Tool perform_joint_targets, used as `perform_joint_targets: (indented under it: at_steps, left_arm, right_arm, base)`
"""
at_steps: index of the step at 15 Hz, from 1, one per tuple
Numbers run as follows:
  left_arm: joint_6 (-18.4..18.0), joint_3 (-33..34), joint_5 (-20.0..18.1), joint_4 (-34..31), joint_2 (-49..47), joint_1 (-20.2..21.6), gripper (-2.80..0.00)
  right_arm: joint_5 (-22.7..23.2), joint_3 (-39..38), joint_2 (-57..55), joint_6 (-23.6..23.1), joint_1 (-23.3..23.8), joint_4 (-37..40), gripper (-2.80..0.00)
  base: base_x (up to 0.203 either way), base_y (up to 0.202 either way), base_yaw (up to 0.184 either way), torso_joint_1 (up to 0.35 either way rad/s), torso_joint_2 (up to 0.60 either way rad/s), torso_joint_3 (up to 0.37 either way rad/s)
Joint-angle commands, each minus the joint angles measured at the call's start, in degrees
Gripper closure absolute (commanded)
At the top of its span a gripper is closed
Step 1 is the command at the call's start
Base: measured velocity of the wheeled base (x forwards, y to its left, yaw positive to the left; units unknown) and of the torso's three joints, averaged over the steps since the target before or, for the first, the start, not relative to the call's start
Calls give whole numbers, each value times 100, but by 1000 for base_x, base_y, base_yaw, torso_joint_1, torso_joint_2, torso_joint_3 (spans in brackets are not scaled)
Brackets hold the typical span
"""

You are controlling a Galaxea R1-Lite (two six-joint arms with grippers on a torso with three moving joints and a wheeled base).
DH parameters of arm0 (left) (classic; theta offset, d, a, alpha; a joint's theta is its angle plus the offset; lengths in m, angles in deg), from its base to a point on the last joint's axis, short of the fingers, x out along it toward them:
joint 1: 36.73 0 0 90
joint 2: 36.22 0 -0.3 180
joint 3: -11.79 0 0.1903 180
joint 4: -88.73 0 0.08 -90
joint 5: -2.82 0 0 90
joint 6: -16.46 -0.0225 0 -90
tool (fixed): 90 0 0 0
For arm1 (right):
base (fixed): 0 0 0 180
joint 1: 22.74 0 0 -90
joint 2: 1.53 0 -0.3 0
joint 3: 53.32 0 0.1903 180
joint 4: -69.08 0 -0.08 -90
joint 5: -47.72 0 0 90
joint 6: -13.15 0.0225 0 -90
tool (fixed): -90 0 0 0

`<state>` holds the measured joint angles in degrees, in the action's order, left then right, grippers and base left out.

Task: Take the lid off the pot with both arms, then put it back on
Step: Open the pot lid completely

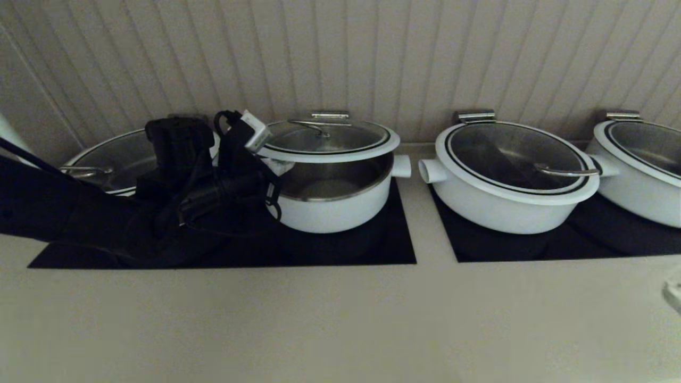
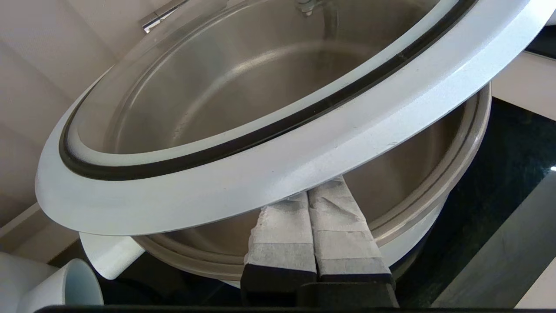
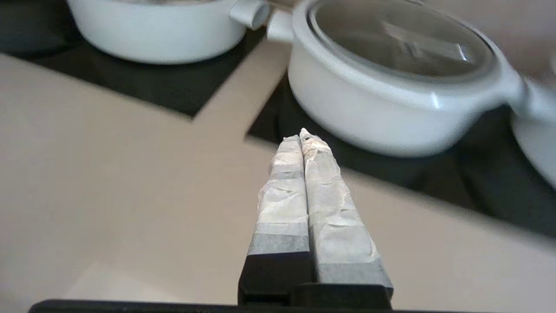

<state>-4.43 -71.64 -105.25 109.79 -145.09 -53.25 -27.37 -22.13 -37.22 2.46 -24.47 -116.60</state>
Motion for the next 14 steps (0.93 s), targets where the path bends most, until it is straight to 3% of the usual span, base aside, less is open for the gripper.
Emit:
perform_joint_targets:
  at_steps: [1, 3, 5, 7, 9, 11, 14]
  left_arm:
    - [-12, 3, -13, 23, 4, 0, 0]
    - [-12, -5, -13, 23, 15, 0, 0]
    - [-12, 12, -13, 23, 57, 0, 0]
    - [-12, -14, -13, 23, 77, 0, 0]
    - [-12, -5, -13, 31, 94, 0, 0]
    - [-12, 7, -13, 31, 121, 0, 0]
    - [-12, -14, -13, 32, 130, 0, 0]
  right_arm:
    - [-263, -178, 2597, 228, 103, 2176, 0]
    - [-690, -258, 3406, 478, 161, 3358, 0]
    - [-1183, -410, 3564, 26, 195, 3818, 0]
    - [-1070, -413, 3560, 80, 199, 3863, 0]
    - [-1223, -414, 3560, 476, 199, 3866, 0]
    - [-1301, -422, 3564, 563, 199, 3854, 0]
    - [-1050, -448, 3564, 0, 199, 3790, 0]
  base:
    - [0, 0, 0, 0, 0, 0]
    - [0, 0, 0, 0, 0, 0]
    - [0, 0, 0, 0, 0, 0]
    - [0, 0, 0, 0, 0, 0]
    - [0, 0, 0, 0, 0, 0]
    - [0, 0, 0, 0, 0, 0]
    - [0, 0, 0, 0, 0, 0]
